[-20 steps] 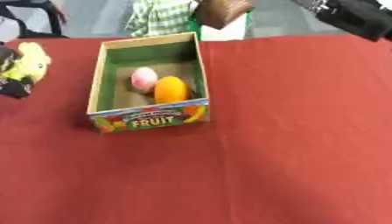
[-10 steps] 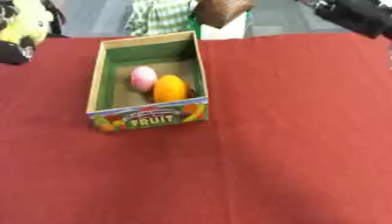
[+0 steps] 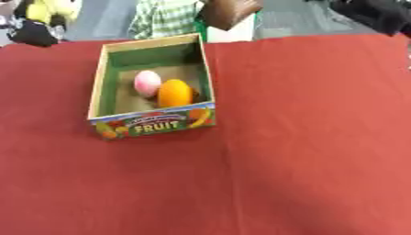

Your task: Pick up objects on the table and place them in the box.

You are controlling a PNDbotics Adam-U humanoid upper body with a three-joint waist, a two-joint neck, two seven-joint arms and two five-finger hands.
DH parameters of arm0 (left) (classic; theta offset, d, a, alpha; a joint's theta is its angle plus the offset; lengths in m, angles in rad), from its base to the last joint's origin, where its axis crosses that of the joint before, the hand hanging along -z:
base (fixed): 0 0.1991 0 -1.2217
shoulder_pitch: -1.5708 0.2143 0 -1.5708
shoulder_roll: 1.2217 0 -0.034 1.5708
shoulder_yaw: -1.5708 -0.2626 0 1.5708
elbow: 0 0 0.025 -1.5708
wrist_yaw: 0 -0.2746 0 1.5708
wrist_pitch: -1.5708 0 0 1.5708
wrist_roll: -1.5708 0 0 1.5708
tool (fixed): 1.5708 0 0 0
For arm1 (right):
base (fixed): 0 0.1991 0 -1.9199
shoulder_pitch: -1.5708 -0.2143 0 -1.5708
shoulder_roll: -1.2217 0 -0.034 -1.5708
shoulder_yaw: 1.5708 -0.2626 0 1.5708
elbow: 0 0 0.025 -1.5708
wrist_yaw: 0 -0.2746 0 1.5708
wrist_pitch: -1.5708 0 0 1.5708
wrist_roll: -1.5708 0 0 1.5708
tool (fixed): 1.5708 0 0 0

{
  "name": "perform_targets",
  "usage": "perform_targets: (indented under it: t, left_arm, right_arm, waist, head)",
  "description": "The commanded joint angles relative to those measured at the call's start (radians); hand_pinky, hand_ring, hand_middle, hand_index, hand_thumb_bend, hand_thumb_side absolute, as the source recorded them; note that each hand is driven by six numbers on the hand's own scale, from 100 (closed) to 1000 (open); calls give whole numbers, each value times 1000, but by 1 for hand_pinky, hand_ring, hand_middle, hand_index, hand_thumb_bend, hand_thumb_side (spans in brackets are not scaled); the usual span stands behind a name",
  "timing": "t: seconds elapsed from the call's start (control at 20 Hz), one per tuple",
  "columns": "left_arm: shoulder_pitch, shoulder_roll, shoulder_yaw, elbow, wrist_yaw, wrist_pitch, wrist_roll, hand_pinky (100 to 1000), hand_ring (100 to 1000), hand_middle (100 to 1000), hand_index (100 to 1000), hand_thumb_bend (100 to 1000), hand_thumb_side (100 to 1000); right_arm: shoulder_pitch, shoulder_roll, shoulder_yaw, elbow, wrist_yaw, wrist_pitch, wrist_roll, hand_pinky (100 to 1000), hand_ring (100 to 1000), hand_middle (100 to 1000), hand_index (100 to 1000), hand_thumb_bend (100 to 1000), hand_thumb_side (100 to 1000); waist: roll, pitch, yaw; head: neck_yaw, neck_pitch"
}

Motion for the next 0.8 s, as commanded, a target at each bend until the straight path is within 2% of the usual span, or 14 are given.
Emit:
perform_targets:
  t: [0.05,0.3,0.5,0.8]
  left_arm:
    - [-36,-19,-13,-14,26,0,20,100,301,243,297,100,322]
    - [-74,-88,-51,29,51,-8,31,107,318,252,304,100,318]
    - [-92,-143,-69,101,54,-12,49,162,349,286,305,100,319]
    - [-92,-196,-75,221,128,-4,93,251,411,364,379,100,300]
  right_arm:
    - [-14,-12,-18,-23,-14,5,-13,893,905,809,954,532,1000]
    - [-21,-7,-17,-27,-21,9,-17,893,904,809,954,530,1000]
    - [-35,-3,-16,-32,-29,11,-20,892,904,809,954,530,1000]
    - [-39,2,-15,-38,-37,17,-24,893,904,809,954,525,1000]
  waist:
    - [0,-27,-2]
    - [0,-28,-8]
    - [-2,-27,-18]
    - [-3,-25,-28]
  head:
    - [-9,3]
    - [-5,-1]
    - [-1,-2]
    - [4,-2]
